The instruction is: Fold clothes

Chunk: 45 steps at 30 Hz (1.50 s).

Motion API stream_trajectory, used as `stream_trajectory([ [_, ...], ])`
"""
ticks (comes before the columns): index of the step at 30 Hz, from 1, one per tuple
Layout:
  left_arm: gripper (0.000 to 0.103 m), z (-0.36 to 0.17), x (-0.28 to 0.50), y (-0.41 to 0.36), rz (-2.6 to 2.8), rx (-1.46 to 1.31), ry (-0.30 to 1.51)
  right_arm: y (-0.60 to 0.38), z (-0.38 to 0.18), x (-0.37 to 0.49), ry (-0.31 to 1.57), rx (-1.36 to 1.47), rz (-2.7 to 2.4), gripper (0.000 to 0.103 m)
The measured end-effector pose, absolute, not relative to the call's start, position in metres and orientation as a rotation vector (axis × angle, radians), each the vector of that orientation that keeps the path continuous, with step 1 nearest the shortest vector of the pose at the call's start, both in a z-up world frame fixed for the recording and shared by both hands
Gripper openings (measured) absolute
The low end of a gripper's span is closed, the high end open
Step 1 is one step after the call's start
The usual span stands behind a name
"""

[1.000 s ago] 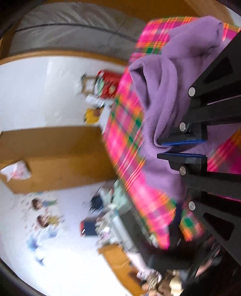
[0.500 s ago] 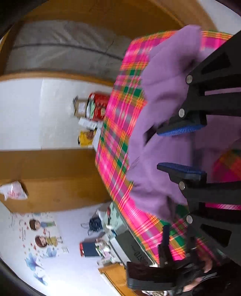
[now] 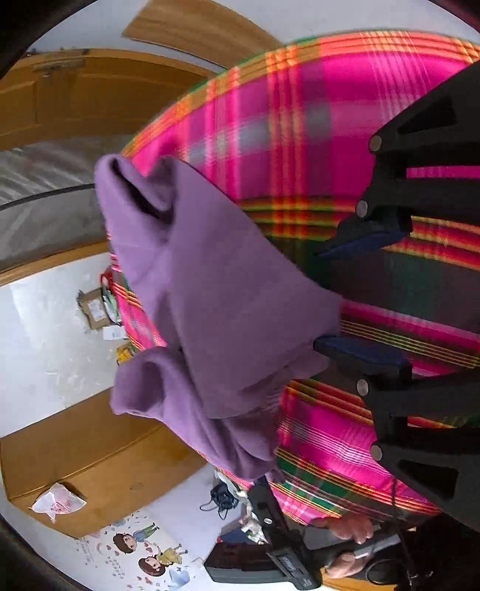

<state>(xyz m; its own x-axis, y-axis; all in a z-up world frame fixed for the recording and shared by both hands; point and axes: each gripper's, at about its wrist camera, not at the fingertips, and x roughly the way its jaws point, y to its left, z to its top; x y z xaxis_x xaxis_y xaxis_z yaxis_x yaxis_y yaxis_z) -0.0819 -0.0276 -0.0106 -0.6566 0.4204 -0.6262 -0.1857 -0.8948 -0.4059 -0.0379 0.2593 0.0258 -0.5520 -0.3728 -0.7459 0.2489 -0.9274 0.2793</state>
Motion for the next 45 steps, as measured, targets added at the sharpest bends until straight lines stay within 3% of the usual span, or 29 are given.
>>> stream_trajectory([
  [8, 0.101, -0.010, -0.100, -0.016, 2.554, -1.072, -0.404, 0.236, 0.018, -0.057, -0.210, 1.207, -2.411, 0.044],
  [9, 0.095, -0.011, -0.103, -0.014, 2.556, -1.080, -0.394, 0.232, 0.018, -0.060, -0.213, 1.197, -2.408, 0.044],
  [11, 0.072, -0.013, -0.108, -0.012, 2.551, -1.105, -0.383, 0.227, 0.018, -0.067, -0.223, 1.179, -2.401, 0.040],
  [12, 0.055, -0.015, -0.111, -0.011, 2.545, -1.122, -0.382, 0.225, 0.018, -0.070, -0.230, 1.184, -2.398, 0.033],
  [13, 0.036, -0.017, -0.113, -0.011, 2.534, -1.139, -0.391, 0.223, 0.019, -0.072, -0.235, 1.183, -2.394, 0.012],
  [16, 0.020, -0.018, -0.113, -0.014, 2.544, -1.151, -0.404, 0.217, 0.027, -0.067, -0.227, 1.132, -2.375, 0.009],
  [32, 0.016, 0.081, -0.068, -0.108, 2.814, -0.885, -0.511, 0.153, 0.104, -0.009, -0.247, 0.795, -2.005, 0.008],
  [38, 0.016, 0.071, -0.033, -0.139, 2.860, -0.986, -0.543, 0.096, 0.088, -0.005, -0.154, 0.847, -1.837, 0.008],
  [42, 0.016, 0.042, -0.017, -0.145, 2.841, -1.131, -0.492, 0.072, 0.067, -0.013, -0.054, 0.951, -1.800, 0.015],
  [44, 0.016, 0.027, -0.015, -0.146, 2.806, -1.203, -0.481, 0.074, 0.067, -0.016, 0.001, 0.964, -1.808, 0.028],
  [45, 0.016, 0.020, -0.013, -0.147, 2.789, -1.237, -0.476, 0.076, 0.068, -0.017, 0.022, 0.963, -1.810, 0.030],
])
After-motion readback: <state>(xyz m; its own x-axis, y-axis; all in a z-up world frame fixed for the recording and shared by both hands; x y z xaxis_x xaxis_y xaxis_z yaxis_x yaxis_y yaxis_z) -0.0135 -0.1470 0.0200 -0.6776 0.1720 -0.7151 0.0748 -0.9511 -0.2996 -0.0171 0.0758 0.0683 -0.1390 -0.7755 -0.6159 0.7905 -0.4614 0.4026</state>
